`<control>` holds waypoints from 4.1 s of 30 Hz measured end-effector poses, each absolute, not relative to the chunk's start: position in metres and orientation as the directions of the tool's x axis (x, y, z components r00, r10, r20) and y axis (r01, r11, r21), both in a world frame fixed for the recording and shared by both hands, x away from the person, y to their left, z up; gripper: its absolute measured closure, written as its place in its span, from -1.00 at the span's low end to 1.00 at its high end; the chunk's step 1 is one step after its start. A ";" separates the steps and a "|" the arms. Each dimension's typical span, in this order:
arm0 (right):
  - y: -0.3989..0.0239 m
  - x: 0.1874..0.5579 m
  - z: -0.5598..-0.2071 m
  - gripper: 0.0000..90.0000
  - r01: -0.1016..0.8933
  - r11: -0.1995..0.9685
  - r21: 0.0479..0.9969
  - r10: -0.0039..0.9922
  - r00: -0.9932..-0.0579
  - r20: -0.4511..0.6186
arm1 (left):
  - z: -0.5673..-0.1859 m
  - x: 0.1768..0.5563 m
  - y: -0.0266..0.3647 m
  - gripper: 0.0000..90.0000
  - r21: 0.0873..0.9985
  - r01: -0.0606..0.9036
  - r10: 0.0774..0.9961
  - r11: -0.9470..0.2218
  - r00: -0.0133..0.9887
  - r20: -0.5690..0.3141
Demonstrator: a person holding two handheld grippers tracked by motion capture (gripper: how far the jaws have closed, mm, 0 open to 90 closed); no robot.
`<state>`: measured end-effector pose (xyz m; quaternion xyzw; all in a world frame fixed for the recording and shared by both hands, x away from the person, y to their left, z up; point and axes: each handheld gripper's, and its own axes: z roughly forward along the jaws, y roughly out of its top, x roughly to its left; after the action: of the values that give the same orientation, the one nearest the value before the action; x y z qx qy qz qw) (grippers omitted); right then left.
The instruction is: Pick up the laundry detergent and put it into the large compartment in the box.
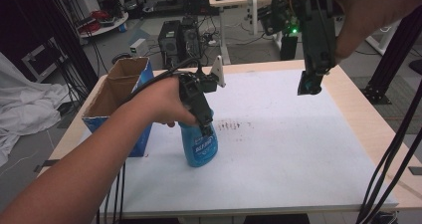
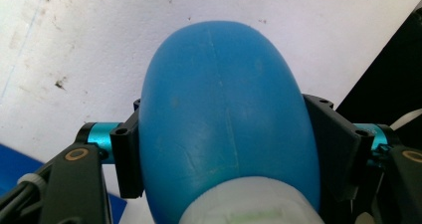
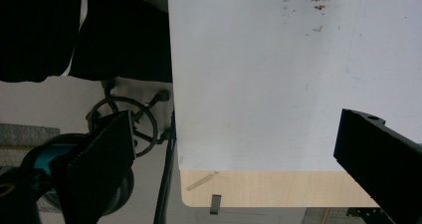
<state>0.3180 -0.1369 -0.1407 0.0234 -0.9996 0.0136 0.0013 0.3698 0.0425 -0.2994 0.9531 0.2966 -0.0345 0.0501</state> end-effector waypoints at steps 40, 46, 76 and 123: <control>-0.136 0.317 -0.144 -0.96 -0.048 0.999 -0.026 -0.048 -0.999 0.008 | -0.236 0.366 0.056 -0.16 0.093 0.548 0.546 -0.831 0.836 -0.051; -0.136 0.318 -0.145 -0.96 -0.043 0.999 -0.027 -0.043 -0.999 0.009 | -0.199 0.371 0.069 -0.16 0.107 0.559 0.557 -0.822 0.829 -0.050; -0.128 0.328 -0.152 -0.96 -0.045 0.999 -0.029 -0.044 -0.999 0.026 | -0.110 0.395 0.199 -0.16 0.134 0.801 0.805 -0.584 0.592 -0.030; -0.119 0.336 -0.157 -0.96 -0.024 0.998 -0.054 -0.022 -0.999 0.039 | -0.258 0.430 0.242 -0.16 -0.039 0.674 0.675 -0.738 0.738 -0.026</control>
<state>0.3364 -0.1191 -0.1574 0.0117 -0.9994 0.0271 0.0193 0.4305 0.2416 -0.2579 0.9320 0.3616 -0.0189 -0.0134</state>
